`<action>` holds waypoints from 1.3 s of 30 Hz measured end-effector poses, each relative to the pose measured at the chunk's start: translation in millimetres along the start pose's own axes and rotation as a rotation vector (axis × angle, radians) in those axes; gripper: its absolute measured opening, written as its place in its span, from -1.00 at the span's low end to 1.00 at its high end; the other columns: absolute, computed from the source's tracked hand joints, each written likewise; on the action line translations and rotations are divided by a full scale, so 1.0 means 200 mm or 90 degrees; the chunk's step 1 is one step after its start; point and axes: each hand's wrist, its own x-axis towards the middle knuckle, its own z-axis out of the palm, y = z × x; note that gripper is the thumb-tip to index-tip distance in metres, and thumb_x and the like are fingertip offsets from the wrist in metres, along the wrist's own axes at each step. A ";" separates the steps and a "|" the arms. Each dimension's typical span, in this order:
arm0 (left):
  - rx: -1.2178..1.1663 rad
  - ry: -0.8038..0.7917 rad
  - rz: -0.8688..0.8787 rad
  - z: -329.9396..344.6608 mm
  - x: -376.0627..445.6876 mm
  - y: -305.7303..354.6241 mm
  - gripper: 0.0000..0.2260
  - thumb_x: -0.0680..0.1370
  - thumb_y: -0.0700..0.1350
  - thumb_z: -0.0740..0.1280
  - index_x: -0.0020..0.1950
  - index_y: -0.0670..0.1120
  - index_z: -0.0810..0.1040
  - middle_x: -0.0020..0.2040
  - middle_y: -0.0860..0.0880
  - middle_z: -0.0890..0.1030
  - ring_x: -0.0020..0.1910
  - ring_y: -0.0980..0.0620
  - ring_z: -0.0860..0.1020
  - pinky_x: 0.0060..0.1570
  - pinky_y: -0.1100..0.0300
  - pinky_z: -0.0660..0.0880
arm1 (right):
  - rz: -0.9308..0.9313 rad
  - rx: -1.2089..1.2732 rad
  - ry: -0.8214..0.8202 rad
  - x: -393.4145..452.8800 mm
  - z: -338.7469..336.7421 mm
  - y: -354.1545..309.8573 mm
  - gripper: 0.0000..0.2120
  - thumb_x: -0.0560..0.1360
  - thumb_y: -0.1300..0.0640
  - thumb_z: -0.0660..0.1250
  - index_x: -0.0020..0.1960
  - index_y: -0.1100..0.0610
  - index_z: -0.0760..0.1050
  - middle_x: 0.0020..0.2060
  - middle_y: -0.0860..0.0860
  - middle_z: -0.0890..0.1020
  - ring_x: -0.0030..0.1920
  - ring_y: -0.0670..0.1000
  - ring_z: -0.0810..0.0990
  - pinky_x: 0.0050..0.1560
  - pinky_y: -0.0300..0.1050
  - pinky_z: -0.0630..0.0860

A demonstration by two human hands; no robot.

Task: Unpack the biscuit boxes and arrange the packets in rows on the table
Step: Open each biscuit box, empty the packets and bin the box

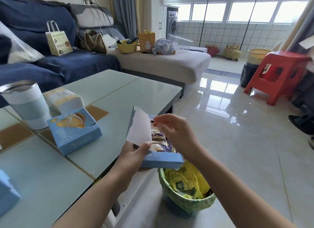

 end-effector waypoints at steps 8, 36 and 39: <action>-0.189 0.017 -0.078 -0.09 -0.02 0.05 -0.77 0.50 -0.10 0.42 0.05 -0.23 0.59 0.01 -0.34 0.62 -0.08 -0.23 0.60 -0.04 -0.27 0.59 | 0.020 -0.311 0.034 0.08 0.04 0.12 -0.74 0.53 0.03 0.33 0.19 0.06 0.53 0.02 -0.05 0.60 0.02 -0.02 0.54 -0.04 -0.21 0.42; -0.358 0.049 -0.006 -0.43 0.26 0.07 -0.87 0.46 -0.18 0.39 -0.15 -0.03 0.74 -0.16 -0.15 0.70 -0.24 -0.06 0.67 -0.16 -0.07 0.61 | 0.075 -0.380 -0.129 0.51 0.60 0.05 -0.62 0.46 -0.23 0.28 0.02 0.07 0.51 0.00 0.06 0.59 0.09 0.18 0.46 0.12 0.02 0.42; -0.372 0.041 -0.023 -0.44 0.30 0.07 -0.88 0.44 -0.18 0.40 -0.11 -0.08 0.74 -0.12 -0.17 0.69 -0.21 -0.08 0.67 -0.17 -0.08 0.62 | 0.079 -0.401 -0.133 0.58 0.61 0.04 -0.64 0.47 -0.21 0.27 -0.03 0.10 0.50 -0.05 0.07 0.61 0.07 0.19 0.48 0.13 0.03 0.45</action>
